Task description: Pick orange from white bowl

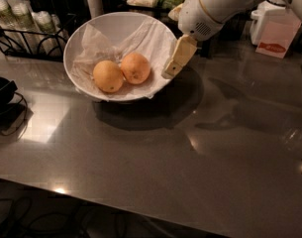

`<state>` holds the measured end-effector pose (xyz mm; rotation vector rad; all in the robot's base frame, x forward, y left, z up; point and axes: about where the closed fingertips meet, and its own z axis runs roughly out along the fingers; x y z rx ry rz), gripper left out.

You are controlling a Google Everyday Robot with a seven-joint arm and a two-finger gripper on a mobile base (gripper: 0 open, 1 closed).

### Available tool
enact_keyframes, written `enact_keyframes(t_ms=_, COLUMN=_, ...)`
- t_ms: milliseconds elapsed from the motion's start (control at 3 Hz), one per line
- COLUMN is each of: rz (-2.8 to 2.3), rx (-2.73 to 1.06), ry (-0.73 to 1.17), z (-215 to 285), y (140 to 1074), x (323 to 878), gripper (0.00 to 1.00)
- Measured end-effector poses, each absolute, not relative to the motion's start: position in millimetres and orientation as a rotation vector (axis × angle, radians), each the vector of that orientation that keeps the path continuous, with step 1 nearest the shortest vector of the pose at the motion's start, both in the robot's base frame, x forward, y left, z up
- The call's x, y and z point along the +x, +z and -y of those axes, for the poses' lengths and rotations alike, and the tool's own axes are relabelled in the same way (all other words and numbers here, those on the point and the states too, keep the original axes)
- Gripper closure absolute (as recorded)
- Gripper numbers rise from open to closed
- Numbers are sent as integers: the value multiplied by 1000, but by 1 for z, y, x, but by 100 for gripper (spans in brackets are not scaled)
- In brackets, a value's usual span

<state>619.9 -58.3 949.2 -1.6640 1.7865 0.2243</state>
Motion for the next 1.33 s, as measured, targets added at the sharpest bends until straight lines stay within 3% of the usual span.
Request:
enact_keyframes(t_ms=1000, rz=-1732, rx=-1760, ry=252, z=14, y=927, x=636, gripper=0)
enact_keyframes(t_ms=1333, rz=-1732, rx=-1772, ry=262, z=9, y=919, x=645, gripper=7)
